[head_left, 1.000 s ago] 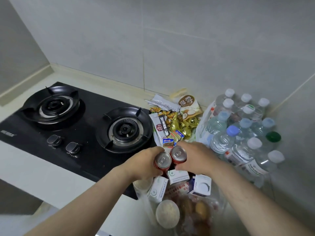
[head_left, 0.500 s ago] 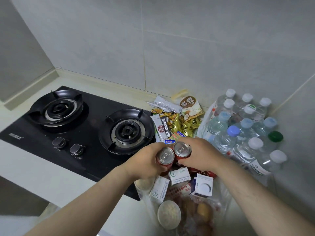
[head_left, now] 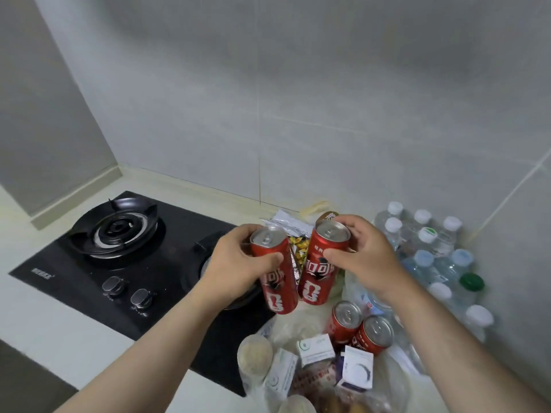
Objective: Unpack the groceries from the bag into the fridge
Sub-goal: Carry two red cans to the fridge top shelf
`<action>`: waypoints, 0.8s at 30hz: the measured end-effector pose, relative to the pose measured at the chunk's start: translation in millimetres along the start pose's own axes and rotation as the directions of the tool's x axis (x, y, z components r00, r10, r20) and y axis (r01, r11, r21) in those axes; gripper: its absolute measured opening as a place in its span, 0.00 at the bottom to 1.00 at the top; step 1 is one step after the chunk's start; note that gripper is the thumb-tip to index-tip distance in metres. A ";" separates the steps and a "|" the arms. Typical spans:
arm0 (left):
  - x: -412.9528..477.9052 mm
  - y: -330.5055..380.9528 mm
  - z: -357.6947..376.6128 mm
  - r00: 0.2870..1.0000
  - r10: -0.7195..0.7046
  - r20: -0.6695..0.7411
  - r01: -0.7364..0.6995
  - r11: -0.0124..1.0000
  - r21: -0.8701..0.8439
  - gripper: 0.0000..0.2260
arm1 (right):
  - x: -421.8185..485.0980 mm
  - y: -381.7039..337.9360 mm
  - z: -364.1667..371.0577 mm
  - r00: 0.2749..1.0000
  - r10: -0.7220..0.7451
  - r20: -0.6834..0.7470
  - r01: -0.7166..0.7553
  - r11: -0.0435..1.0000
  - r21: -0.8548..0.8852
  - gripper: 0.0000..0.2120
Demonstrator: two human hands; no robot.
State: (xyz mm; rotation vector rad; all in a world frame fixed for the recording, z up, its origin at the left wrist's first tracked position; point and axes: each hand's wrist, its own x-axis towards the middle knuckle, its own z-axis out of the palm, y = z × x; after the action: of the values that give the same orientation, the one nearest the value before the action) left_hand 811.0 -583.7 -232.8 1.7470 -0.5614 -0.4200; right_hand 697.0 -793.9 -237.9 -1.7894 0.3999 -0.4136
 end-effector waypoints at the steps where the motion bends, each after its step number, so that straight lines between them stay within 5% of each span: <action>1: -0.7 4.3 -5.3 1.000 -0.008 -0.017 0.007 0.999 -0.034 0.19 | 0.7 -6.6 0.9 1.000 -0.009 0.012 0.009 0.999 0.046 0.23; 7: -13.1 24.5 -42.8 0.991 -0.046 -0.126 0.028 0.989 -0.144 0.18 | 6.0 -45.5 25.0 0.998 -0.049 0.048 0.033 0.957 0.290 0.26; 16: -56.0 48.9 -104.2 0.934 -0.074 -0.349 0.045 0.995 -0.092 0.14 | 7.3 -94.5 93.6 0.959 -0.138 0.249 0.039 0.930 0.365 0.28; 24: -136.6 59.2 -179.1 0.844 -0.058 -0.533 0.010 0.996 -0.092 0.32 | -19.6 -141.2 183.3 0.848 -0.250 0.467 0.043 0.911 0.409 0.20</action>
State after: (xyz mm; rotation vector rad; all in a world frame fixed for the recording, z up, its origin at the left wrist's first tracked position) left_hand 789.6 -373.9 -133.9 1.6937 -0.1041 0.0344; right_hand 774.7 -594.9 -146.8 -1.4682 -0.1957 -0.0955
